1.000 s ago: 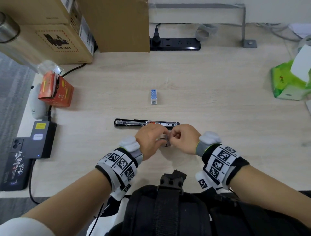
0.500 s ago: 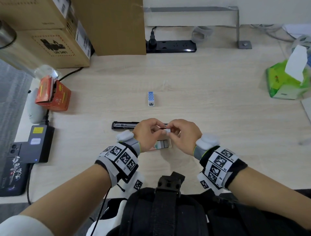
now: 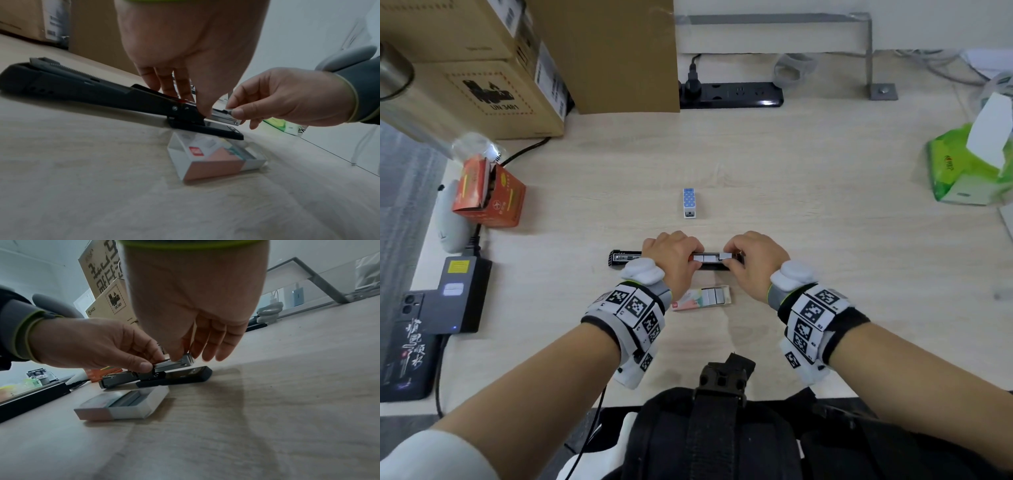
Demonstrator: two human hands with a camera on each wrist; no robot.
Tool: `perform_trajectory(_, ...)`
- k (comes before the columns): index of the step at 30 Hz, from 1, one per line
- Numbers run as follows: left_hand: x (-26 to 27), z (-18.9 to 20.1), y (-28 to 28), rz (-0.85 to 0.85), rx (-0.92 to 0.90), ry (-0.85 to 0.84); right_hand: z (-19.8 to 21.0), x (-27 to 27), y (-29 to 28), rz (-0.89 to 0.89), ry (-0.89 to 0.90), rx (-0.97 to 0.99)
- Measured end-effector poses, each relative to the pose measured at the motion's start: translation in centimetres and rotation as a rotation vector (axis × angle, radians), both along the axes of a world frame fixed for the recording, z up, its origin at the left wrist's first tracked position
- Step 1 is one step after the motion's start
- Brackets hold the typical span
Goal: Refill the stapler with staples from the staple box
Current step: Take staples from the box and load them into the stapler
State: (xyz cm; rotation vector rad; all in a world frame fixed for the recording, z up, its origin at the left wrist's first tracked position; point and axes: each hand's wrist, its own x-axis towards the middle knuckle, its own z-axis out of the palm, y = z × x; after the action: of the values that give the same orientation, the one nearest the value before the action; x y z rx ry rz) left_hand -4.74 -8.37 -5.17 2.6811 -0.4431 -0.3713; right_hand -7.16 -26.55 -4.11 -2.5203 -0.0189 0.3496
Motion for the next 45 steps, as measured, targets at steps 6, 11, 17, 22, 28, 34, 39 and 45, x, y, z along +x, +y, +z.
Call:
perform_trajectory(6,0.0,0.0,-0.1,0.017,-0.018,0.014,-0.3,-0.1,0.0,-0.003,-0.009,0.026)
perform_trajectory(11,-0.1,0.0,-0.1,0.027,-0.027,0.016,-0.3,-0.2,-0.3,0.009,-0.019,0.048)
perform_trajectory(17,-0.1,-0.2,0.0,0.023,-0.032,0.012,-0.5,-0.1,-0.3,0.021,-0.019,0.035)
perform_trajectory(22,0.0,-0.2,0.1,0.013,-0.014,0.011,-0.8,0.0,0.0,0.026,0.008,0.015)
perform_trajectory(28,-0.1,-0.4,0.2,0.019,-0.025,-0.002,-1.3,-0.9,-0.3,0.003,-0.112,0.064)
perform_trajectory(34,-0.2,-0.3,0.3,0.011,-0.038,0.010,-1.5,-1.6,-0.3,0.032,-0.117,0.050)
perform_trajectory(39,-0.2,0.1,2.5,-0.010,-0.028,0.013,-1.0,-1.6,-0.2,-0.008,-0.095,0.075)
perform_trajectory(45,0.2,0.2,9.2,0.044,0.161,0.072,-1.0,-0.9,-1.5,0.020,0.031,-0.041)
